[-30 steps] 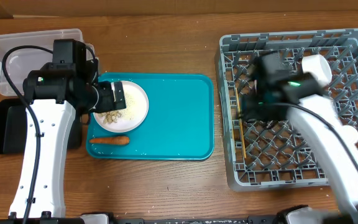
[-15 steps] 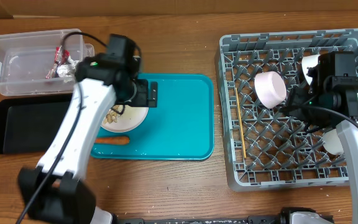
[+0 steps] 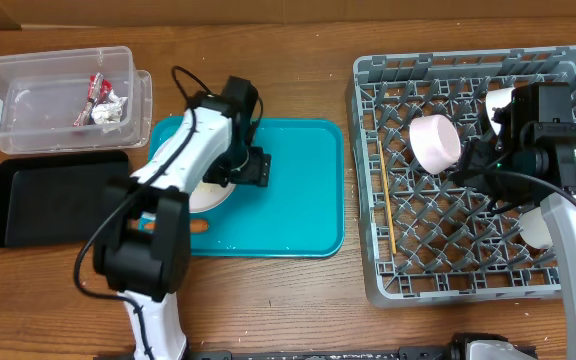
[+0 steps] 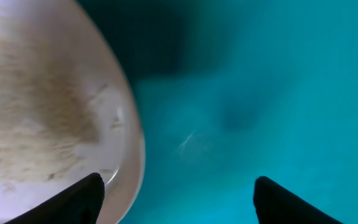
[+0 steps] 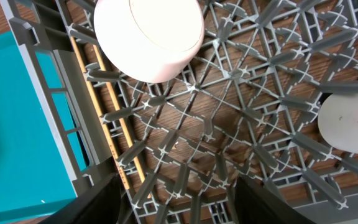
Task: Sort waste into correct bins and load items into the dishwasher
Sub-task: 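Reach the left gripper to the white plate rim and grasp it, then lift the white plate with the left gripper over the black tray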
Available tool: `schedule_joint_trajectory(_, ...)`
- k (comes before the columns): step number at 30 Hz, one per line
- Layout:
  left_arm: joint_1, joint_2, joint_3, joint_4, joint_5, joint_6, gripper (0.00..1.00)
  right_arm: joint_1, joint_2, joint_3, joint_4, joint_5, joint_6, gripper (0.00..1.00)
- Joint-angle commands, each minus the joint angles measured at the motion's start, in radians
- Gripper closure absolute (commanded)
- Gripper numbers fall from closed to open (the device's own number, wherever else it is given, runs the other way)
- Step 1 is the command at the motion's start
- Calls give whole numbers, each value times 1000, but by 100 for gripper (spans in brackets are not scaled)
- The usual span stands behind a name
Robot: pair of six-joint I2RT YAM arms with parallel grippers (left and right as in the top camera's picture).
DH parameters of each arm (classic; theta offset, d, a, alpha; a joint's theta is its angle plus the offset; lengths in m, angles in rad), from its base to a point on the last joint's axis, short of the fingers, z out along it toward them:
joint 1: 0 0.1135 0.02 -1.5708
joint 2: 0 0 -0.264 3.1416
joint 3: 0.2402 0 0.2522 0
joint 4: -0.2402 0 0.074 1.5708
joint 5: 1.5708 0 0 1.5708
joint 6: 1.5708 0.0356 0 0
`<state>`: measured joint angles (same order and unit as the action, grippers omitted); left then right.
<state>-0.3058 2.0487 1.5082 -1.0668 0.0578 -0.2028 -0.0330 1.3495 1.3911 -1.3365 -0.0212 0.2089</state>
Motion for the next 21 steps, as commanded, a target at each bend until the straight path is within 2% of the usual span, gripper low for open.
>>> schedule_joint_trajectory(1, -24, 45, 4, 2, 10, 16, 24, -6, -3, 3, 6, -3, -1, 39)
schedule_joint_trajectory(8, -42, 125, 4, 1, 3, 23, 30, -6, -3, 2, 8, -3, -1, 39)
schedule_joint_trajectory(16, -41, 151, 4, -13, -154, 23, 35, -6, -3, 2, 7, -3, -1, 39)
schedule_joint_trajectory(21, -42, 151, 4, -12, -166, 23, 52, -6, -3, 2, 7, -3, -1, 39)
